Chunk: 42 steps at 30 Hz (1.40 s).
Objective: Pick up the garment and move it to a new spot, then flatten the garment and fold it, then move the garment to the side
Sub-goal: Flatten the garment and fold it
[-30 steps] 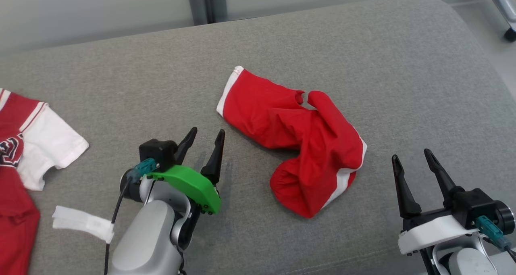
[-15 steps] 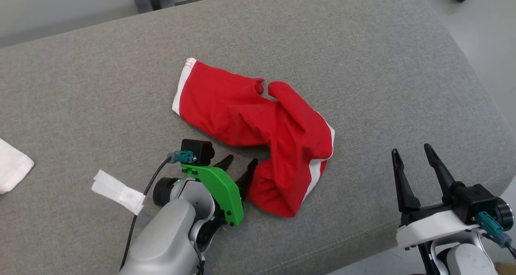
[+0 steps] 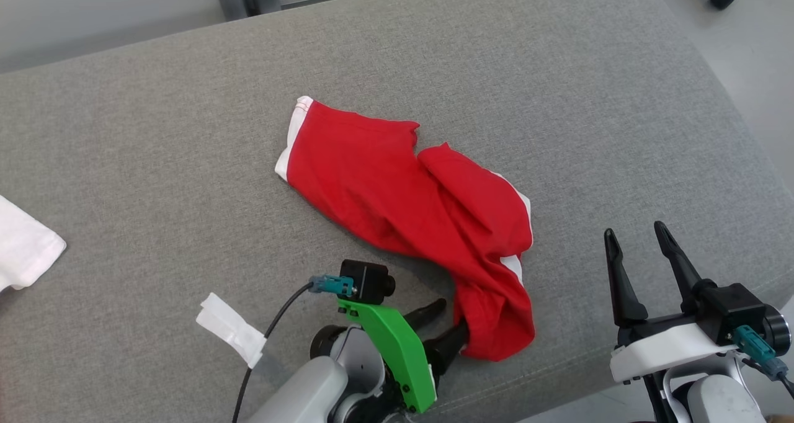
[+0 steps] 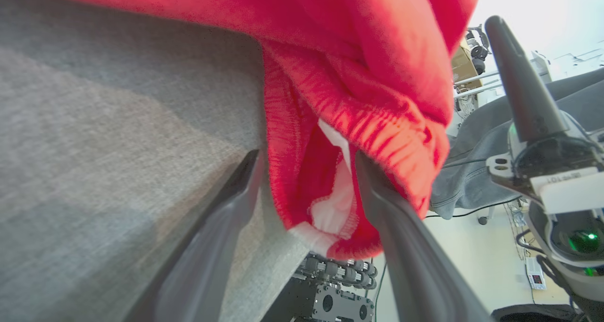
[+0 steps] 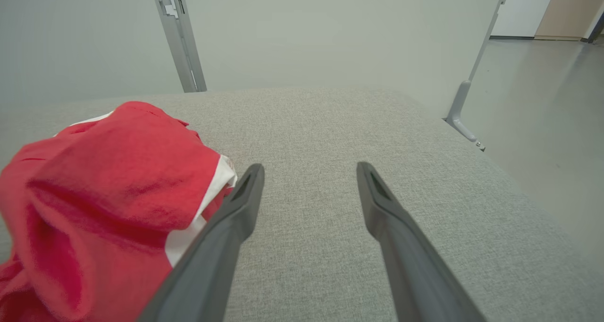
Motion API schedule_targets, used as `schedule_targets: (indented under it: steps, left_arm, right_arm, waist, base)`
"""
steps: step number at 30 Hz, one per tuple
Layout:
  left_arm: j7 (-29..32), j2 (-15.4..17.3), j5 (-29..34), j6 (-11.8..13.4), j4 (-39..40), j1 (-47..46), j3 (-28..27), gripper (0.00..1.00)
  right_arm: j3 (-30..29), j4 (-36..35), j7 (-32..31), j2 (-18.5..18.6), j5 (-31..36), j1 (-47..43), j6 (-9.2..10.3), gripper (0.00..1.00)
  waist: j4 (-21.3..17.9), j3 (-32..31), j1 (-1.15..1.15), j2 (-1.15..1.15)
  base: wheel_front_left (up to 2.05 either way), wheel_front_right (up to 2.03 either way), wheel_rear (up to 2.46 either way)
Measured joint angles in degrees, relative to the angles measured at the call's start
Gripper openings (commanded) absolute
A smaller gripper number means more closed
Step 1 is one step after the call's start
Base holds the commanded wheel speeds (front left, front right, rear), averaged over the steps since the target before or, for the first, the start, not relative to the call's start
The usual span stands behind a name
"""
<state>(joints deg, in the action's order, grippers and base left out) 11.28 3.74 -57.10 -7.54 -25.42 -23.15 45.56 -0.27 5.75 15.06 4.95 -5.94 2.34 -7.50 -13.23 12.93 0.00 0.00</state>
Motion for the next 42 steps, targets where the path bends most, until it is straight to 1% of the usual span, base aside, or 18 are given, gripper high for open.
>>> schedule_targets:
  steps: [3,6,7,8,10,17,18,21,25,27,29,32,36,38,40,42]
  left_arm:
    - [0.6,-0.1,-1.6,0.0,1.6,0.9,1.3,1.00]
    - [-0.3,-0.1,-1.7,0.0,0.9,0.9,2.1,1.00]
    - [-0.5,-0.2,-2.3,0.0,0.5,1.1,2.1,0.78]
    - [-0.8,-0.2,-3.3,0.0,0.1,1.4,2.3,0.44]
    - [-1.8,-0.3,-4.1,0.0,0.0,1.5,3.4,0.00]
    - [-7.6,-0.8,-7.4,0.0,2.7,0.1,7.0,0.00]
    - [-7.6,-0.8,-7.4,0.0,2.7,0.1,7.0,0.00]
    - [-10.4,-0.9,-9.2,0.0,3.3,-1.0,7.1,0.00]
    - [-13.6,-0.9,-14.2,0.0,5.1,-2.1,6.8,0.00]
    - [-15.6,-0.9,-15.5,0.0,5.2,-3.0,6.3,0.00]
    - [-18.2,-1.0,-17.0,0.0,4.5,-4.0,5.4,0.00]
    - [-21.6,-1.0,-21.6,0.0,3.5,-6.0,3.6,0.00]
    - [-23.9,-1.0,-24.1,0.0,-0.2,-9.9,0.7,0.00]
    - [-24.6,-1.0,-25.2,0.0,-2.6,-11.4,-1.9,0.00]
    - [-25.4,-0.9,-26.5,0.1,-5.5,-12.7,-5.8,0.00]
    - [-25.8,-0.1,-28.0,1.1,-8.6,-13.8,-9.8,0.00]
  right_arm:
    - [0.3,0.1,0.0,0.0,0.0,0.0,0.00,1.00]
    - [0.7,0.3,0.0,0.0,0.0,0.0,0.00,1.00]
    - [0.7,0.3,0.0,0.1,0.0,0.0,0.00,1.00]
    - [0.8,0.3,0.0,0.1,-0.1,0.0,0.00,1.00]
    - [0.9,0.3,0.0,0.3,-0.2,0.1,0.00,1.00]
    - [0.8,0.3,0.0,0.5,-0.2,0.1,0.00,1.00]
    - [0.8,0.3,0.0,0.5,-0.2,0.1,0.00,1.00]
    - [0.6,0.4,0.0,0.6,-0.3,0.0,0.00,1.00]
    - [0.5,0.5,0.0,0.6,-0.3,0.0,0.00,1.00]
    - [0.6,0.5,0.0,0.5,-0.3,0.0,0.00,1.00]
    - [0.7,0.5,0.0,0.5,-0.3,0.0,0.00,1.00]
    - [0.8,0.5,0.0,0.4,-0.3,0.0,0.00,1.00]
    - [1.0,0.5,0.0,0.4,-0.3,0.1,0.00,1.00]
    - [0.9,0.5,0.0,0.3,-0.4,0.1,0.00,1.00]
    - [0.7,0.5,0.0,0.4,-0.4,0.1,0.00,1.00]
    - [0.4,0.5,0.0,0.4,-0.4,0.1,0.00,1.00]
  waist:
    - [0.3,-0.3,0.00,0.00]
    - [0.3,-0.5,0.00,0.00]
    - [0.2,-0.6,0.00,0.00]
    - [0.1,-0.7,0.00,0.00]
    - [-0.1,-0.8,0.00,0.00]
    - [-0.7,-0.7,0.00,0.00]
    - [-0.7,-0.7,0.00,0.00]
    - [-0.7,-0.9,0.00,0.00]
    - [-0.4,-1.2,0.00,0.00]
    - [-0.3,-1.3,0.00,0.00]
    - [-0.2,-1.3,0.00,0.00]
    - [-0.1,-1.2,0.00,0.00]
    - [-0.1,-1.1,0.00,0.00]
    - [-0.1,-1.0,0.00,0.00]
    - [0.0,-1.0,0.00,0.00]
    - [0.1,-1.1,0.00,0.00]
  base:
    - [0.00,0.00,0.00]
    - [0.00,0.00,0.00]
    - [0.00,0.00,0.00]
    - [0.00,0.00,0.00]
    - [0.00,0.00,0.00]
    - [0.00,0.00,0.00]
    - [0.00,0.00,0.00]
    - [0.00,0.00,0.00]
    - [0.00,0.00,0.00]
    - [0.00,0.00,0.00]
    - [0.00,0.00,0.00]
    - [0.00,0.00,0.00]
    - [0.00,0.00,0.00]
    - [0.00,0.00,0.00]
    - [0.00,0.00,0.00]
    - [0.00,0.00,0.00]
